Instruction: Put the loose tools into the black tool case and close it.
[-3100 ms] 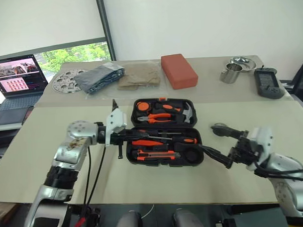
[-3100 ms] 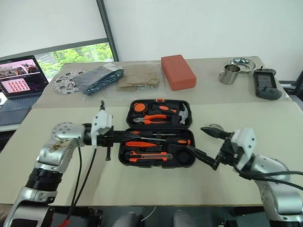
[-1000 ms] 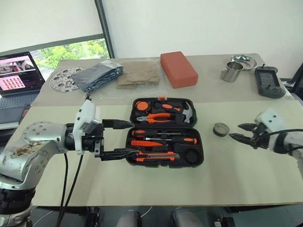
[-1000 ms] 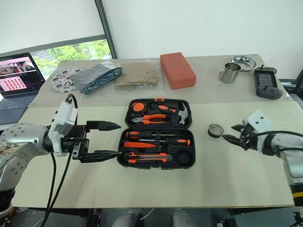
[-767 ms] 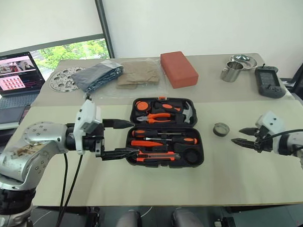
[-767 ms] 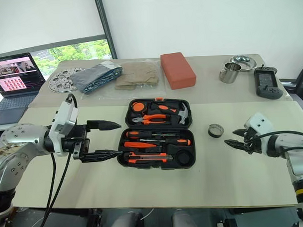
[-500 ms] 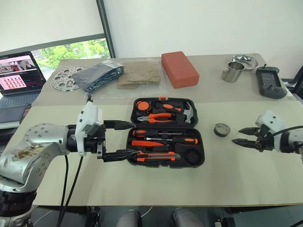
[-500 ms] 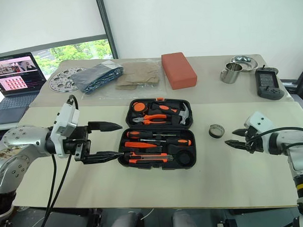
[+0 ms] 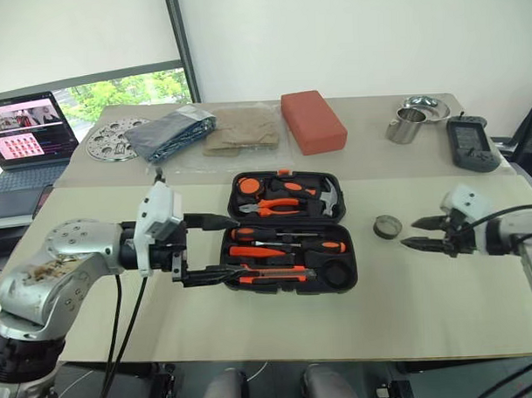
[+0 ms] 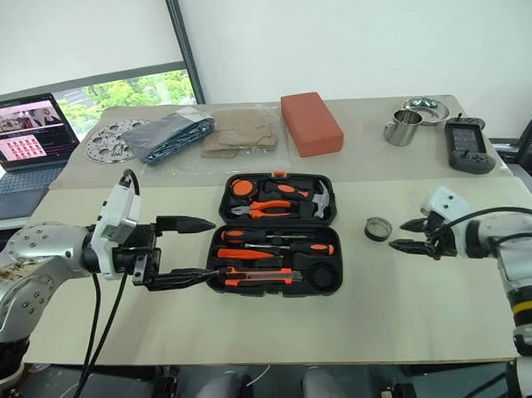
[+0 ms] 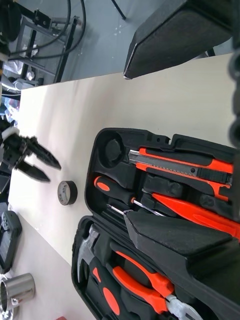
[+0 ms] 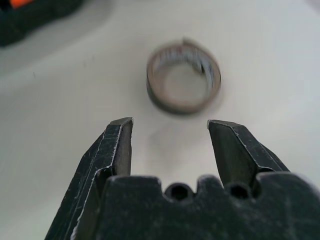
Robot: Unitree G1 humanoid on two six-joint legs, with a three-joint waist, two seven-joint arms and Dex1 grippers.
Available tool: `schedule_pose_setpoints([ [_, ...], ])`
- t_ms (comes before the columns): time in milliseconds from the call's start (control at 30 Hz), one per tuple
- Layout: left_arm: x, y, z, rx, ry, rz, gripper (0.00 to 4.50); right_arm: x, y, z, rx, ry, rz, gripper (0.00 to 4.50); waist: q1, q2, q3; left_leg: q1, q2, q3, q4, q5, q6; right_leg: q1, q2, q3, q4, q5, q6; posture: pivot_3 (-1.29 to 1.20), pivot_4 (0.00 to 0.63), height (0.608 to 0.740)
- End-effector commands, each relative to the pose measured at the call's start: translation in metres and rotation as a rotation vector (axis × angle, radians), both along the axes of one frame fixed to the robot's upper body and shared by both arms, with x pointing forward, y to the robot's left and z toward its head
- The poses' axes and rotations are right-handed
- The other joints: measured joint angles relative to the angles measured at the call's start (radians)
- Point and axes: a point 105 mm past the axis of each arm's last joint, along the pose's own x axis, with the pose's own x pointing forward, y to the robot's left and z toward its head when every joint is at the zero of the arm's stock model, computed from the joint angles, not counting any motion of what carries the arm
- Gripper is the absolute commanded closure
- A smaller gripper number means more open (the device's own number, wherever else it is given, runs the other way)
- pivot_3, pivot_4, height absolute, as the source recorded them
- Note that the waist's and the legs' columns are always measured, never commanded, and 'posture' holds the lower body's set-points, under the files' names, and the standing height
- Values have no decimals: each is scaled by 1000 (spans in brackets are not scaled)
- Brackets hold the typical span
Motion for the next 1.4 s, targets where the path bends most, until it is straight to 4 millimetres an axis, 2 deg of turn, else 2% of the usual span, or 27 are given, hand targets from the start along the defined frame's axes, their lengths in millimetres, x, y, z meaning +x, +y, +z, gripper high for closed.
schedule_pose_setpoints([
  [33, -4, -4, 12, -12, -66, -29, 0, 2, 7, 14, -10, -16, 60, 1699, 2, 0, 0, 0, 0, 0, 0, 0, 0, 0, 0, 0, 0, 0, 0, 0, 150, 740],
  [133, -5, -4, 11, -10, -66, -31, 0, 2, 13, 11, -18, 8, 100, 1699, 5, 0, 0, -1, 0, 0, 0, 0, 0, 0, -1, 0, -1, 0, 0, 0, 150, 740],
  [400, -5, -4, 10, -5, -72, -16, 0, 17, 16, -5, -89, 38, 102, 1699, 0, 0, 0, 0, 0, 0, 0, 0, 0, 0, -1, 0, 0, 0, 0, 0, 150, 740],
  [500, -5, -4, 9, -5, -71, -5, 0, 22, 22, -5, -87, 31, 120, 2430, -2, 0, 0, 0, 0, 0, 0, 0, 0, 0, -1, 0, 0, 0, 0, 0, 150, 740],
  [600, -6, -4, 8, -9, -70, 1, 0, 26, 26, -5, -87, 21, 139, 3579, -1, 0, 0, 0, 0, 0, 0, 0, 0, 0, -1, 0, 0, 0, 0, 0, 150, 740],
  [700, -6, -4, 7, -8, -70, 5, 0, 27, 29, -2, -92, 11, 159, 4460, 0, 0, 0, 0, 0, 0, 0, 0, 0, 0, -1, 0, 1, 0, 0, 0, 150, 740],
  [800, -7, -4, 8, -9, -70, 9, 0, 27, 34, 5, -98, -10, 190, 4460, 1, 0, 0, 0, 0, 0, 0, 0, 0, 0, -1, 0, 0, 0, 0, 0, 150, 740],
  [933, -8, -2, 6, -8, -67, 14, 0, 13, 61, 32, -61, -33, 338, 4460, -2, 1, 0, 0, 0, 0, 0, 0, 0, 0, -1, 0, 1, 0, 0, 0, 150, 740],
  [1033, -8, -2, 7, -12, -66, 14, 0, -8, 87, 45, 0, -7, 448, 4460, -1, 1, 0, 1, 1, -1, 0, 0, 0, -1, -1, 0, 4, 0, 0, 0, 150, 740],
  [1200, -9, -4, 7, -14, -62, -1, 0, -55, 119, 34, -4, 94, 611, 4460, 13, 1, 0, 1, 0, -4, 0, 0, 0, -1, -1, -2, 7, 0, 0, 0, 150, 740],
  [1400, -8, -5, 7, -11, -62, -10, 0, -69, 128, 13, -77, 101, 630, 4460, 13, 0, 0, 0, 0, -3, 2, 0, 0, -1, -1, -2, 6, 0, 0, 0, 150, 740],
])
